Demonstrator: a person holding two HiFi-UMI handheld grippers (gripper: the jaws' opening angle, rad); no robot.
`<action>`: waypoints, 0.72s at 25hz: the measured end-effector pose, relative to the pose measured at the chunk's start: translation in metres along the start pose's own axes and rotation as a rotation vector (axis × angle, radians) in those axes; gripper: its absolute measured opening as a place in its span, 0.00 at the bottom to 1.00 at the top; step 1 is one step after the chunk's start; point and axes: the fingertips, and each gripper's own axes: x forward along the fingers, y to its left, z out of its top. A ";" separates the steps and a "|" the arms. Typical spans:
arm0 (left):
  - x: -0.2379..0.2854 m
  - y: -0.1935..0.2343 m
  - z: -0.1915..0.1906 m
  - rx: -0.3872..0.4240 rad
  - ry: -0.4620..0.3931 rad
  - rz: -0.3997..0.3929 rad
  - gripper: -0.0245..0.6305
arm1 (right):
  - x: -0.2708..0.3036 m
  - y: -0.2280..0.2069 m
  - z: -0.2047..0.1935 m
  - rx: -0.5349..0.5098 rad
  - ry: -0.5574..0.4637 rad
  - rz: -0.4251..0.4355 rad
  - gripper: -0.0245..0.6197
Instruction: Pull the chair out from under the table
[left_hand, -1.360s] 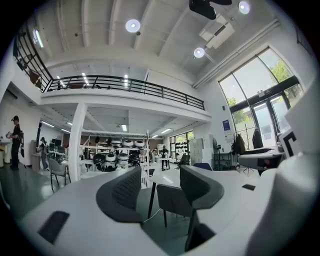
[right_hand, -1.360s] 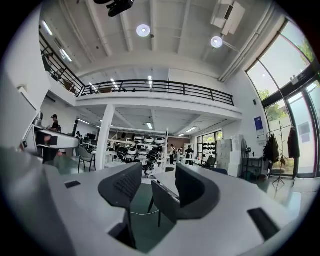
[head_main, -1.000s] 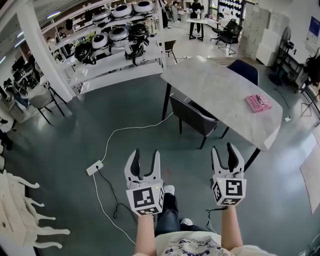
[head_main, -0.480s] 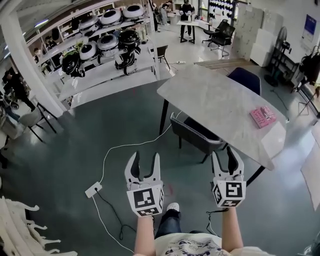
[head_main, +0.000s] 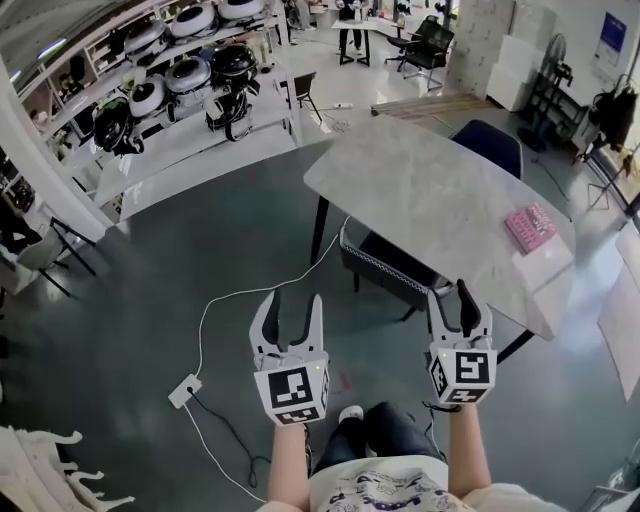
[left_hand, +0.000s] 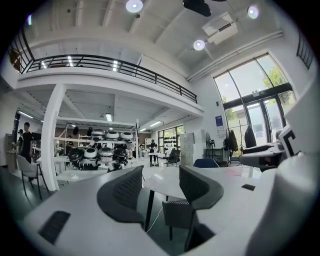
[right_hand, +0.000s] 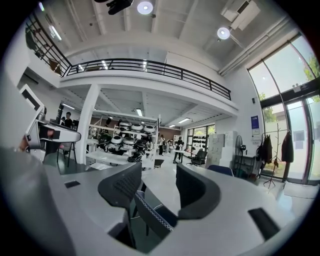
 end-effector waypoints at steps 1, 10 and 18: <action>0.005 0.001 -0.003 0.003 0.003 -0.004 0.42 | 0.005 0.001 -0.003 -0.005 0.008 0.001 0.38; 0.068 0.017 -0.031 0.026 0.049 -0.036 0.42 | 0.064 0.006 -0.037 -0.018 0.087 0.023 0.39; 0.156 0.029 -0.049 0.045 0.094 -0.069 0.42 | 0.140 -0.006 -0.061 0.000 0.134 0.009 0.39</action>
